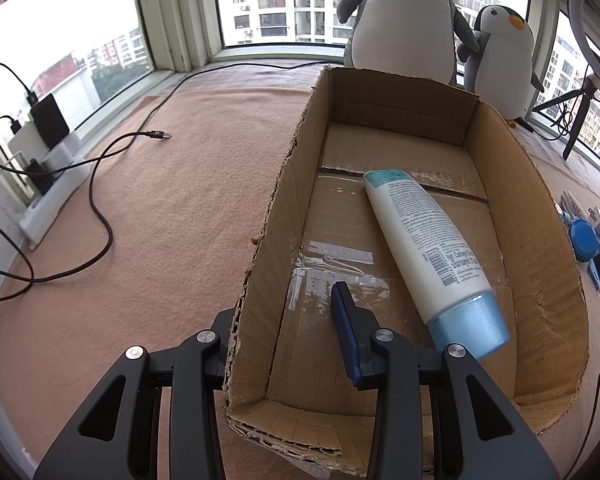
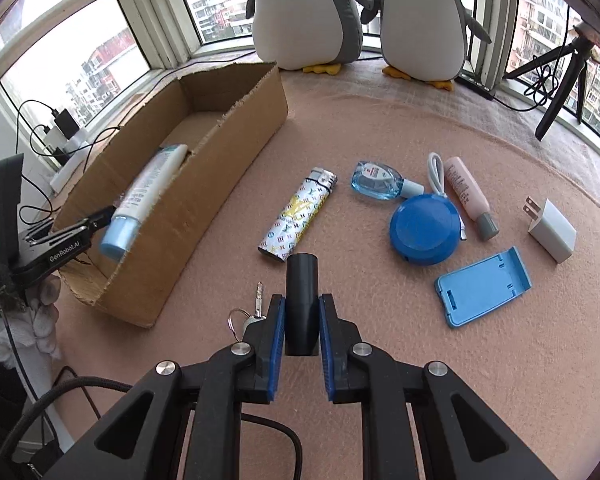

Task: Organize rigid objects
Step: 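Carry the black cylinder with the right gripper into the box and release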

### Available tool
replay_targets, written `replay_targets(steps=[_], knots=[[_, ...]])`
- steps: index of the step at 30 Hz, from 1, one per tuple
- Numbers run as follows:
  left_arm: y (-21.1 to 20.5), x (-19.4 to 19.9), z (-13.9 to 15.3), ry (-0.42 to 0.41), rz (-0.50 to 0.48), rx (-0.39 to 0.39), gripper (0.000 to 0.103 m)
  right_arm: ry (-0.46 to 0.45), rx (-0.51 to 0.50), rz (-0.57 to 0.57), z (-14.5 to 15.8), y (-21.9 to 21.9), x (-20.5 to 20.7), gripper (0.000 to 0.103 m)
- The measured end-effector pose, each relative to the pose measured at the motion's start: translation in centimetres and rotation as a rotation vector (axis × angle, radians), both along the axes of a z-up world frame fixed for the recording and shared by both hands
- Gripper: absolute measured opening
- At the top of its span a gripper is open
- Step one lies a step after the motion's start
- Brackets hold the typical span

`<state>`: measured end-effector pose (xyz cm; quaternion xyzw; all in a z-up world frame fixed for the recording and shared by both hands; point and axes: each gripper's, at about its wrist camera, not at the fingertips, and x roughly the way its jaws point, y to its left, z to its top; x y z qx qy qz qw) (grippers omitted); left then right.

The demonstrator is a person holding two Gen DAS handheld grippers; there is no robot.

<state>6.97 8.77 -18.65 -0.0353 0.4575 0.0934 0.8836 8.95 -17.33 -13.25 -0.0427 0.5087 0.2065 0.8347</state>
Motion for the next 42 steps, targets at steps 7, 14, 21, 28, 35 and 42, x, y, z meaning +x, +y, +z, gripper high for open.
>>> replay_targets(steps=[7, 14, 21, 28, 35, 42], knots=[[-0.1, 0.0, 0.0, -0.001, 0.002, -0.001, 0.036, -0.076, 0.087, 0.008, 4.3, 2.5, 1.5, 0.015], [-0.1, 0.0, 0.0, -0.002, 0.002, -0.001, 0.036, -0.118, 0.116, 0.054, 6.3, 6.2, 3.0, 0.015], [-0.1, 0.0, 0.0, -0.002, 0.002, -0.001, 0.036, -0.124, 0.104, 0.087, 6.2, 9.8, 4.3, 0.015], [-0.1, -0.1, 0.0, -0.002, 0.002, -0.001, 0.036, -0.106, 0.075, 0.103, 4.8, 12.0, 5.6, 0.015], [-0.1, 0.0, 0.0, -0.002, 0.002, -0.001, 0.036, -0.073, 0.06, 0.103, 3.1, 12.6, 6.3, 0.015], [-0.1, -0.1, 0.0, -0.002, 0.002, -0.001, 0.036, -0.065, 0.054, 0.111, 2.7, 12.9, 6.5, 0.015]])
